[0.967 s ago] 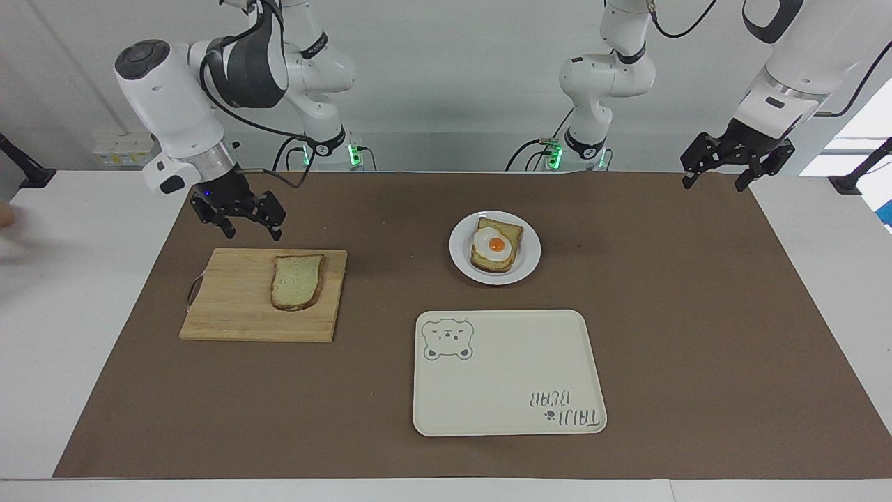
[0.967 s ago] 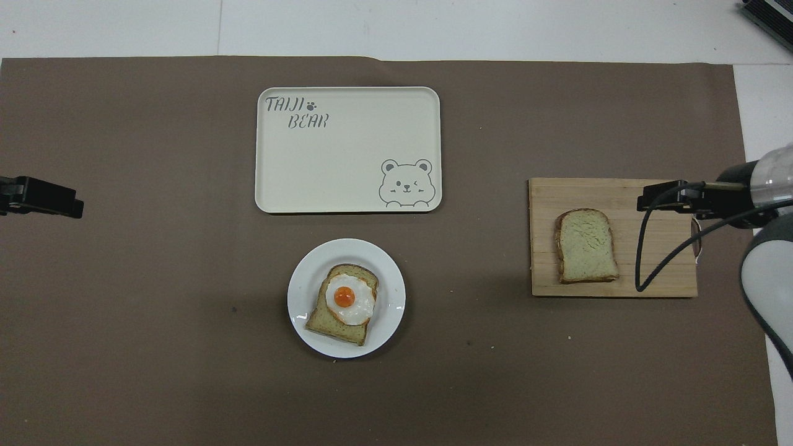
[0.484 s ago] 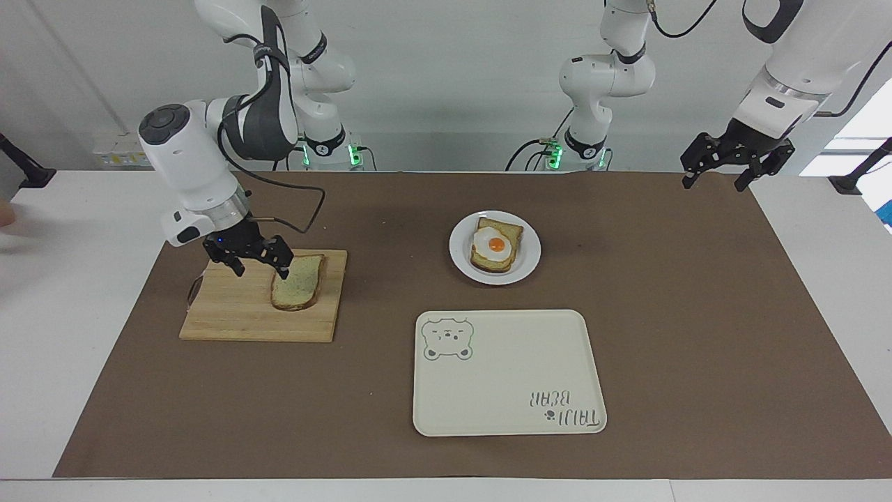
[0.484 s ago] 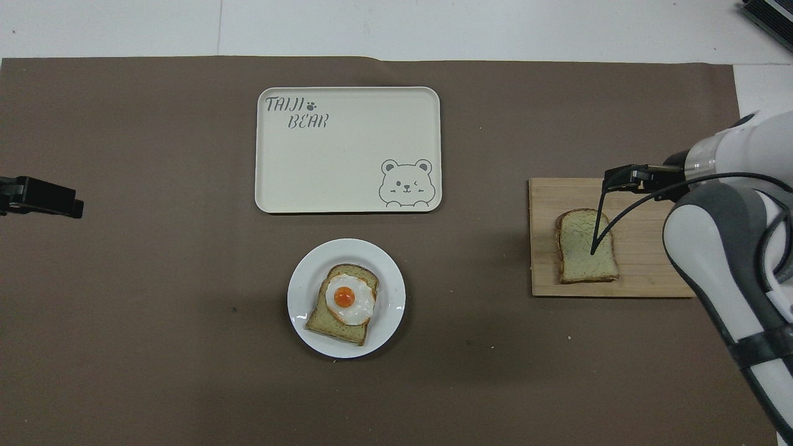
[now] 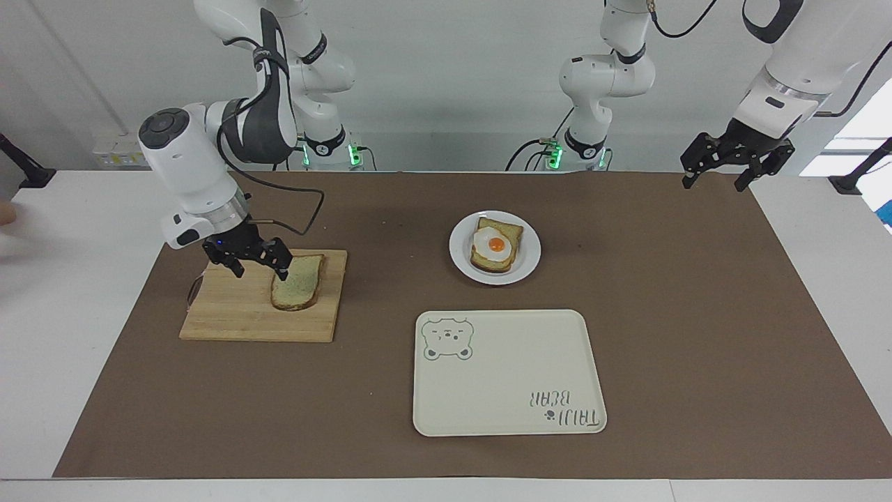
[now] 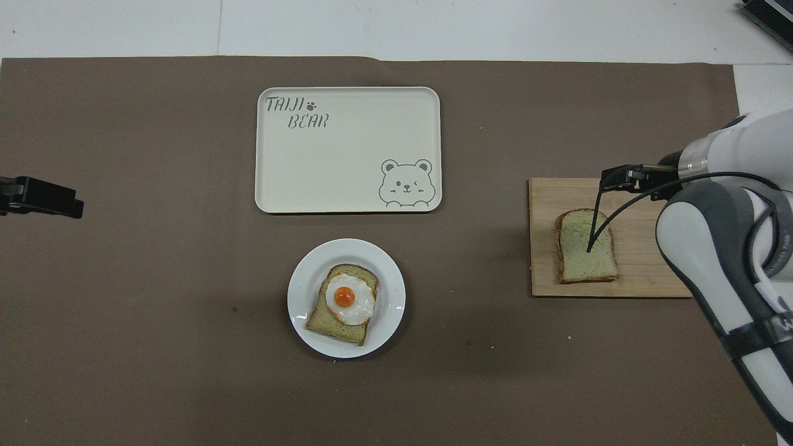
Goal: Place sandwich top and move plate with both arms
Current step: 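Lower the right gripper and grasp the bread slice edge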
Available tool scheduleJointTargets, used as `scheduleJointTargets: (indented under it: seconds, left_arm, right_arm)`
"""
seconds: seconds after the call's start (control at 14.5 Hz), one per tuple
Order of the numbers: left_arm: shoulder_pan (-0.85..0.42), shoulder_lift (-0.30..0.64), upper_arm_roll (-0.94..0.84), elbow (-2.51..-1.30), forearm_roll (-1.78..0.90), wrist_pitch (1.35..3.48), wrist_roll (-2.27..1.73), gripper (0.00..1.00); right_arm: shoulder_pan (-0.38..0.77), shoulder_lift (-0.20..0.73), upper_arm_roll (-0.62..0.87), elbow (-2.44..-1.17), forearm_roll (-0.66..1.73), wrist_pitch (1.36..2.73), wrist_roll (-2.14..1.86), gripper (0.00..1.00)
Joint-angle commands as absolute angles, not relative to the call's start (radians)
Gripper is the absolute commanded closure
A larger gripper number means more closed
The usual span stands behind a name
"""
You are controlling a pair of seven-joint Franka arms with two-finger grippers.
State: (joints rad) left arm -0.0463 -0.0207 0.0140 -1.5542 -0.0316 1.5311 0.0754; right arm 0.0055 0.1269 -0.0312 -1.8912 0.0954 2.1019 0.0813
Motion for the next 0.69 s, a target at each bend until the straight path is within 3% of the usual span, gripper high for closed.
scheduleJointTargets:
  seconds: [0.0, 0.35, 0.62]
  left_arm:
    - [-0.035, -0.015, 0.005, -1.539, -0.021, 1.511, 0.066, 0.00]
    - [-0.035, -0.015, 0.005, -1.539, -0.021, 1.511, 0.066, 0.00]
    - [-0.035, -0.015, 0.005, -1.539, -0.021, 1.511, 0.066, 0.00]
  right_arm:
    - [-0.008, 0.135, -0.025, -1.948, 0.118, 2.176, 0.011, 0.00]
    - [-0.015, 0.163, -0.026, -1.994, 0.118, 2.249, -0.049, 0.00]
    - [-0.038, 0.144, -0.026, -2.114, 0.202, 2.295, -0.145, 0.00]
